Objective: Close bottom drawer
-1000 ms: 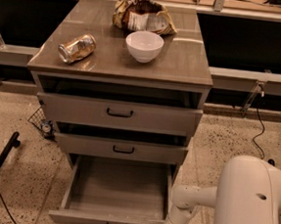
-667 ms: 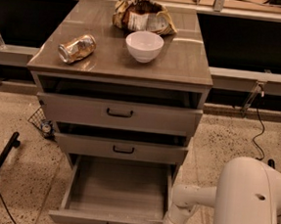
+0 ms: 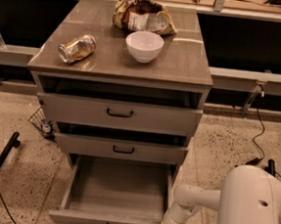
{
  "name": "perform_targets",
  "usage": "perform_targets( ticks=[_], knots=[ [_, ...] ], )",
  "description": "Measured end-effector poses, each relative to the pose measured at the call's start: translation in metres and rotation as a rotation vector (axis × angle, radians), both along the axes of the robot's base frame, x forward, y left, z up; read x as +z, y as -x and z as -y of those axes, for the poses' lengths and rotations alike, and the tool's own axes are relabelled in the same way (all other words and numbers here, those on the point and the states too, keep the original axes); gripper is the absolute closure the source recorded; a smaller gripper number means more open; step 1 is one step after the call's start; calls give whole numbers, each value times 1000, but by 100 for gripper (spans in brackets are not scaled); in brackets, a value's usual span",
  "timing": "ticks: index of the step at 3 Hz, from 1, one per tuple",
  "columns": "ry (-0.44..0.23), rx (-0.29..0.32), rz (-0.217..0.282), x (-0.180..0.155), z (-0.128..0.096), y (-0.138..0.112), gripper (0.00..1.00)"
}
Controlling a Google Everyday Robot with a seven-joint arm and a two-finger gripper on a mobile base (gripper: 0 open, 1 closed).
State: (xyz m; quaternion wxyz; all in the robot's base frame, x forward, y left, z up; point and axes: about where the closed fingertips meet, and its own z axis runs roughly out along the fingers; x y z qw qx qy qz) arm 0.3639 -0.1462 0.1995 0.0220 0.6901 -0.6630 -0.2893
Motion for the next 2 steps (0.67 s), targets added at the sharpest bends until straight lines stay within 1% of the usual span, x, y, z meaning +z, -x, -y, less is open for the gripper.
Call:
perform_targets(
  ticks=[1,2],
  knots=[
    [-33,-13,30,-7,-4,-12,100],
    [-52,-18,46,-12,-9,-21,100]
  ],
)
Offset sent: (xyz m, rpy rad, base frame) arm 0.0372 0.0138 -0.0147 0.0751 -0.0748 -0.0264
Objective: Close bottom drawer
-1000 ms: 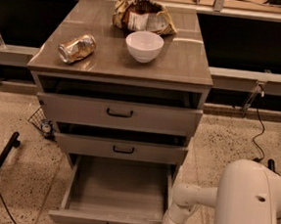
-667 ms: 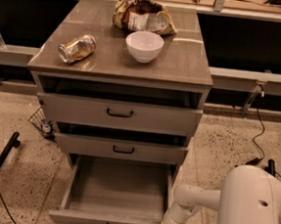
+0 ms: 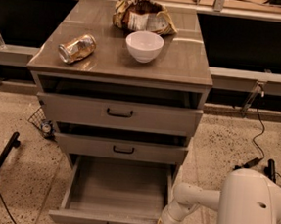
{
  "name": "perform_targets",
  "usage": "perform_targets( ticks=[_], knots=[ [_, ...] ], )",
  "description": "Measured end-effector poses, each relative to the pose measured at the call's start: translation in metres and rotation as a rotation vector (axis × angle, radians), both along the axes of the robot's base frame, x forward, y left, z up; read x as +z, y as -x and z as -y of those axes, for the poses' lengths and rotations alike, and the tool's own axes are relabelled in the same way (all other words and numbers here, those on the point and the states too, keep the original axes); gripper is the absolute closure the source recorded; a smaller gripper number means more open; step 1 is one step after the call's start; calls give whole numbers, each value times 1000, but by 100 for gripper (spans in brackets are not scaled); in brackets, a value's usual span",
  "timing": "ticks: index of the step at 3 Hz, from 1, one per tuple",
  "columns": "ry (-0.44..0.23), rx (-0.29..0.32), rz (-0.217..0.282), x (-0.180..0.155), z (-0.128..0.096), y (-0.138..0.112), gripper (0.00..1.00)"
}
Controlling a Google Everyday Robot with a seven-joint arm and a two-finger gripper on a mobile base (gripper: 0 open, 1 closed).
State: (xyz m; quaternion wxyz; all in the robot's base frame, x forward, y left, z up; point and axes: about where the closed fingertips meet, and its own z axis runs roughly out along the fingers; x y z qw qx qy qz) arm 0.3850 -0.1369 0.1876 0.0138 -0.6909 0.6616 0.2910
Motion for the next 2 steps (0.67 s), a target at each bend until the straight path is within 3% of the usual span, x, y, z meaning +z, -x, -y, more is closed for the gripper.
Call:
perform_targets(
  ticks=[2],
  knots=[
    [-50,-3,34,-1,-10,-22,100]
  ],
)
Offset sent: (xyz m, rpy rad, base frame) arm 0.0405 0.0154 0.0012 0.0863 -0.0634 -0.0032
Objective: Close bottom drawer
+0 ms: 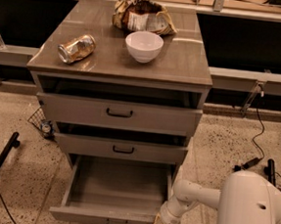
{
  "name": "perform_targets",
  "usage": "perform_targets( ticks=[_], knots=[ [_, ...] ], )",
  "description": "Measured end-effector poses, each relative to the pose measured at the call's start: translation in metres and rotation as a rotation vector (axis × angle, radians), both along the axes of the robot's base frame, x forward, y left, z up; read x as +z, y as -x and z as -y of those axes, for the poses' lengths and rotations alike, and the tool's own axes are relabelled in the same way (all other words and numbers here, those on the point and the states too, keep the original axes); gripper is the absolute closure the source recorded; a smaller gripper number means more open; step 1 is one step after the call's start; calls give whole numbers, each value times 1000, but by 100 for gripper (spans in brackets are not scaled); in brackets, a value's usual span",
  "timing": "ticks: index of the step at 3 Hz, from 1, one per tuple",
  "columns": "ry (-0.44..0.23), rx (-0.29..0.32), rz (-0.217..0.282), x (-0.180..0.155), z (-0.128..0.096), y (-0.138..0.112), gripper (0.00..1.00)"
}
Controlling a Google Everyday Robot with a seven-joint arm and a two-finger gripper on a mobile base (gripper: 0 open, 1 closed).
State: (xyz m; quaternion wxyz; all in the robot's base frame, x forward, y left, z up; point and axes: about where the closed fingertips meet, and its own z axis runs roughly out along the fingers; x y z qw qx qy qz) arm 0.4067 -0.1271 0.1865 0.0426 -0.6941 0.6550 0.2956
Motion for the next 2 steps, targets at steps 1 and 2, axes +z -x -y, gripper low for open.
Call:
perform_targets(
  ticks=[1,2],
  knots=[
    [0,0,0,0,0,0,100],
    [-35,8,18,4,-6,-8,100]
  ],
)
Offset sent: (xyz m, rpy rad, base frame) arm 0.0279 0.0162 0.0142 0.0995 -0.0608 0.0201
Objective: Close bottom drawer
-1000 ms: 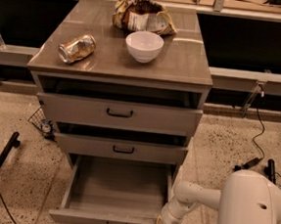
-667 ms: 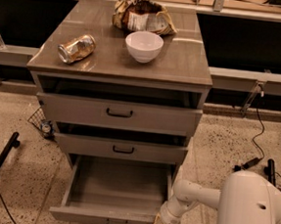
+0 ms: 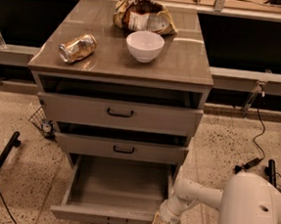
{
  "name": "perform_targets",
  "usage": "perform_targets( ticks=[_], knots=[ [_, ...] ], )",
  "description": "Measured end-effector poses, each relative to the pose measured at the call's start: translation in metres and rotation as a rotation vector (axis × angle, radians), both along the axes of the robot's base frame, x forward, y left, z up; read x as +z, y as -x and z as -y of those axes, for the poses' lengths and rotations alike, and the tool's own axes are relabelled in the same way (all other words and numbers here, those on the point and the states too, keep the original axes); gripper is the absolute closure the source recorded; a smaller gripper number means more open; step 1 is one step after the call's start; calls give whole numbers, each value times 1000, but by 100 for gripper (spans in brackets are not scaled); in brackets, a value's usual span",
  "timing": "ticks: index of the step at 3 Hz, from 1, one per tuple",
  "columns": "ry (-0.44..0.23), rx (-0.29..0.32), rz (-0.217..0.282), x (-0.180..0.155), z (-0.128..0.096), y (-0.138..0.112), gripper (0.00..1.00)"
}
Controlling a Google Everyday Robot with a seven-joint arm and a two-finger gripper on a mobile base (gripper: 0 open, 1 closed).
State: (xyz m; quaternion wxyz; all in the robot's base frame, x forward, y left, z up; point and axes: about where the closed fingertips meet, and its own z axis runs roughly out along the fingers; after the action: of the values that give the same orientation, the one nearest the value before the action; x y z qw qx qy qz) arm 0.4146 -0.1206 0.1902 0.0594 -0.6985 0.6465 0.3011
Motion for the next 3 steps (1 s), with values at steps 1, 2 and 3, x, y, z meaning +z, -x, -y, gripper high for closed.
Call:
perform_targets(
  ticks=[1,2,3],
  knots=[
    [-37,10,29,8,-9,-10,100],
    [-69,1,79,22,-13,-24,100],
    [-60,-14,107,29,-12,-29,100]
  ],
)
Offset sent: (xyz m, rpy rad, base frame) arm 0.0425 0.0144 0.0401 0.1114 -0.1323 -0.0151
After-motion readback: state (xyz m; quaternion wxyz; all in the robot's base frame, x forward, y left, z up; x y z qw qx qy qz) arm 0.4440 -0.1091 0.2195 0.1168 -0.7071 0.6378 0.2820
